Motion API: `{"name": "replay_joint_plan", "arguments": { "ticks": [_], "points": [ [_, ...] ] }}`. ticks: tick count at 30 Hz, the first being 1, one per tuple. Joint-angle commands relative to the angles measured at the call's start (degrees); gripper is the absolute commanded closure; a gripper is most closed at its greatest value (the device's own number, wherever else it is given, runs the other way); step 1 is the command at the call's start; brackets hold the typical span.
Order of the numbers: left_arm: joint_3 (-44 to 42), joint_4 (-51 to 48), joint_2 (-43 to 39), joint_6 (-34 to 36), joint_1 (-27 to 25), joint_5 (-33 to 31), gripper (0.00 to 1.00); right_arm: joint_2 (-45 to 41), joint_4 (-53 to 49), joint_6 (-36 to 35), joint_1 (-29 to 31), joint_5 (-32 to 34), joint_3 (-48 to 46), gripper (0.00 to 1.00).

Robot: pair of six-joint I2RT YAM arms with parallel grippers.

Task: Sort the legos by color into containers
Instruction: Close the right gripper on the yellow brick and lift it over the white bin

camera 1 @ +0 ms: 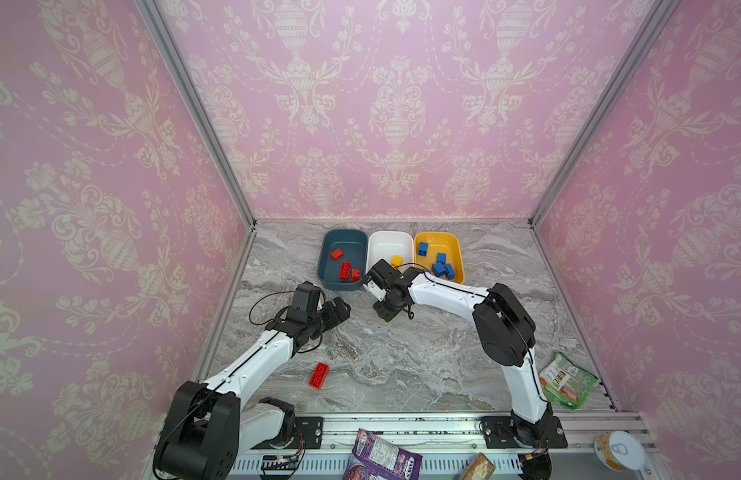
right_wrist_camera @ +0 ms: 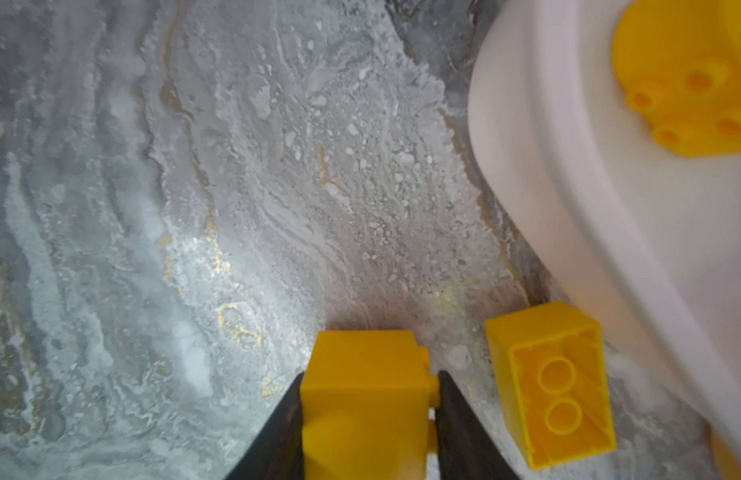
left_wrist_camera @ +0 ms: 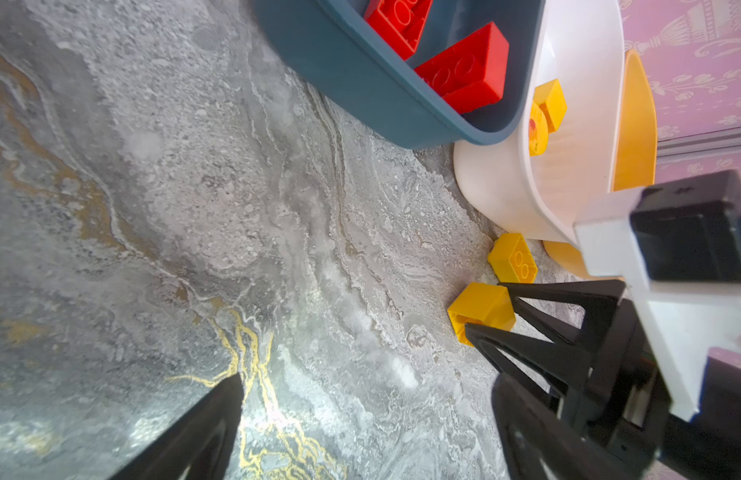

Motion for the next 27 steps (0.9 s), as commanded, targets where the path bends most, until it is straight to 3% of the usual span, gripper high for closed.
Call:
{"name": "replay_joint_plan", "arguments": {
  "ticks": [1, 12, 21, 27],
  "points": [
    [1.0, -1.8, -1.3, 1.2, 0.6, -1.1, 0.04, -7.1, -1.4, 2.0, 0.2, 1.2, -0.9, 0.61],
    [1.2, -1.6, -1.2, 1.3, 0.6, -0.6, 0.05, -12.2, -0.5, 3.3, -3.4, 4.3, 3.1, 0.61],
    [0.6, -1.8, -2.6, 1.1, 0.6, -0.6, 0.05, -1.2, 0.7, 3.3, -10.1, 4.9, 14.2, 0.62],
    [0.1, -2.4, -4.0, 0.8, 0.6, -1.1, 0.05, 4.1, -1.1, 2.1, -11.4, 6.7, 19.0, 0.62]
  ]
}}
